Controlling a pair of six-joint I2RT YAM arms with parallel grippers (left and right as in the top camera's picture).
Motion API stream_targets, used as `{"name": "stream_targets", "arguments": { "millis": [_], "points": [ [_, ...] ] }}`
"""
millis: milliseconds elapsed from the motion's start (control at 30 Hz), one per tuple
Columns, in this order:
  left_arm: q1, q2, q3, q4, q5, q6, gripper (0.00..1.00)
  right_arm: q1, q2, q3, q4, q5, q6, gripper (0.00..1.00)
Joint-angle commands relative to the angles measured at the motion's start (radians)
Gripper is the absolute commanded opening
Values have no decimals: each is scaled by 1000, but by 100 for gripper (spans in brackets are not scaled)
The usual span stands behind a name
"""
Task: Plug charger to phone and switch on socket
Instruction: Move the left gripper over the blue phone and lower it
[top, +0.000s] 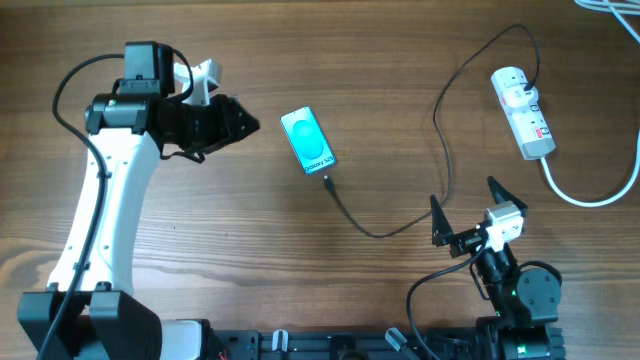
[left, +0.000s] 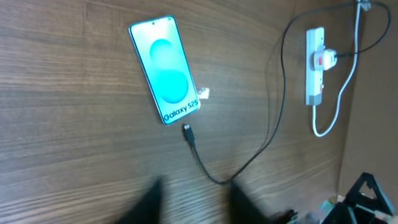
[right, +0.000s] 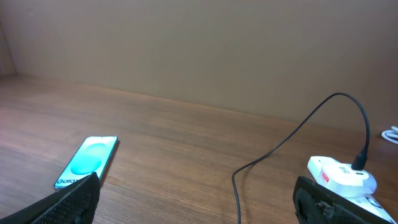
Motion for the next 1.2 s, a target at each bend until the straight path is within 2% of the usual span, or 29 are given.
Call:
{"name": "stream_targets", "arguments": {
  "millis": [0,300,433,633,967,1033,1167],
  "points": [
    [-38,2,4,-12,23,1,4,-2,0,-1,3,-12,14,100],
    [-214,20,-21,65,15,-11,4,-2,0,-1,3,-13,14,100],
    [-298,68,-21,116,-105,-180,4,-2,0,-1,3,-13,14,100],
    [-385,143,-21,148,-196,-279,4,-2,0,-1,3,-13,14,100],
    [-449,242,-21,155,-460,-507,6,-2,0,-1,3,-13,14,100],
    [-449,265,-21,162,-485,-519,8,-2,0,-1,3,-13,14,100],
    [-449,290,-21,170,-538,-519,26,-2,0,-1,3,-13,14,100]
  ]
}}
